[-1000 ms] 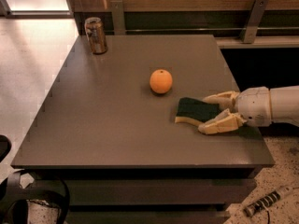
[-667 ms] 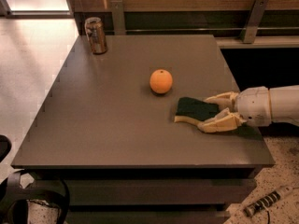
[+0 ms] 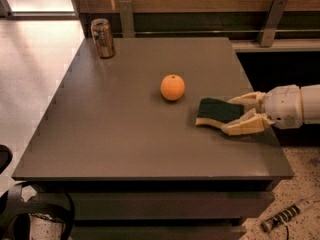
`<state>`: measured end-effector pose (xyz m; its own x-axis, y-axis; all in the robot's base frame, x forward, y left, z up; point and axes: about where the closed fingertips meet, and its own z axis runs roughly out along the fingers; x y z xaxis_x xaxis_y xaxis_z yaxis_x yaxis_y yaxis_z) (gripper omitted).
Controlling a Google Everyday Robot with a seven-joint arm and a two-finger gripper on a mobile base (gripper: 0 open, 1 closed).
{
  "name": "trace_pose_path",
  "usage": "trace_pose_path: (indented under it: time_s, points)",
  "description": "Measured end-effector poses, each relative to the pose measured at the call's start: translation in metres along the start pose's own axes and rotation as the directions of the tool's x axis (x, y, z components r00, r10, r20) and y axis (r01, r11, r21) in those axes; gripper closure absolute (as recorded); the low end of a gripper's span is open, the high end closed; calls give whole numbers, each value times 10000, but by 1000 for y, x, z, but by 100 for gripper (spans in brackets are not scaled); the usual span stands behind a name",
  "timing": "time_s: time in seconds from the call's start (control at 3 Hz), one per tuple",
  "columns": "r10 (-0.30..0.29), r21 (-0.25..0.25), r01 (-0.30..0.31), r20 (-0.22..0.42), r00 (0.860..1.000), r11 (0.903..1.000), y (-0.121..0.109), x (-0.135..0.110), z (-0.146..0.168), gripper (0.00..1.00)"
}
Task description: Move sponge near orange can
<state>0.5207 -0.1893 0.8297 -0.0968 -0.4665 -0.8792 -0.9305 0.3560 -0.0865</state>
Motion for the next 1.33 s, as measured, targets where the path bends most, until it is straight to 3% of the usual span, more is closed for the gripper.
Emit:
trace_pose_path:
  time_s: [0.33,0.67,1.33]
  points:
    - [-220,325,224,-116,9997,9992,-20,-11,-25,100]
    - [-234,1038,238,-49,9997,9943,-56,-29,-47,100]
    - [366,2004,-337,-109,9993,9791,-128,-71,-65,100]
